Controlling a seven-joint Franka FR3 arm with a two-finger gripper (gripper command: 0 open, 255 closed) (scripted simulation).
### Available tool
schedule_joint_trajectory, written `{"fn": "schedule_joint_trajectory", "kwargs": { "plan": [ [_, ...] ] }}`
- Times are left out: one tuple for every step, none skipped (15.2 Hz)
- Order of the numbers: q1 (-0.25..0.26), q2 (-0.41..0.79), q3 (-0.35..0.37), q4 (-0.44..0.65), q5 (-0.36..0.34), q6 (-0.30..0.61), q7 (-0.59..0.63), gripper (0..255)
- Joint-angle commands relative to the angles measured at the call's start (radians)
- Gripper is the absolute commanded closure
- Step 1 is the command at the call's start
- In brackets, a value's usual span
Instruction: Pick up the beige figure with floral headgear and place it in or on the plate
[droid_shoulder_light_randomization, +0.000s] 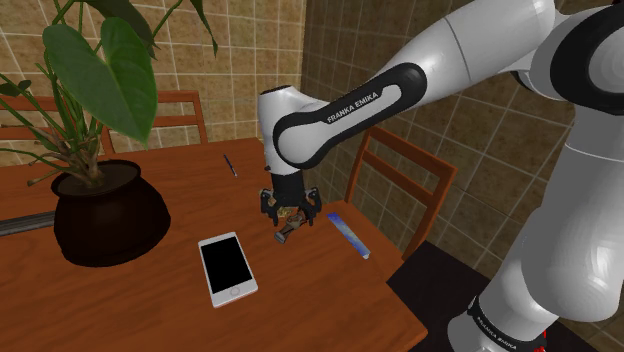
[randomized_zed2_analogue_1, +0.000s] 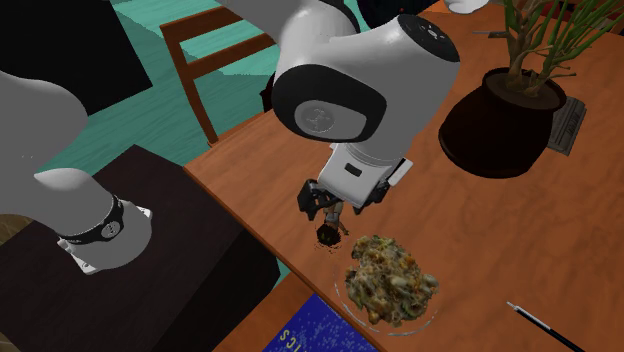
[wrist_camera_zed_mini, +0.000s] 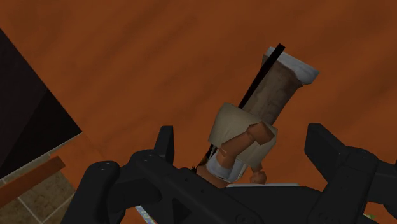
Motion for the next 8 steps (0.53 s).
{"fn": "schedule_joint_trajectory", "kwargs": {
  "plan": [
    [0.000, 0.000, 0.000, 0.000, 0.000, 0.000, 0.000, 0],
    [0.000, 0.000, 0.000, 0.000, 0.000, 0.000, 0.000, 255],
    [0.000, 0.000, 0.000, 0.000, 0.000, 0.000, 0.000, 255],
    [0.000, 0.000, 0.000, 0.000, 0.000, 0.000, 0.000, 255],
    [0.000, 0.000, 0.000, 0.000, 0.000, 0.000, 0.000, 255],
    [0.000, 0.001, 0.000, 0.001, 0.000, 0.000, 0.000, 255],
    [0.000, 0.001, 0.000, 0.001, 0.000, 0.000, 0.000, 255],
    [0.000, 0.001, 0.000, 0.001, 0.000, 0.000, 0.000, 255]
  ]
}}
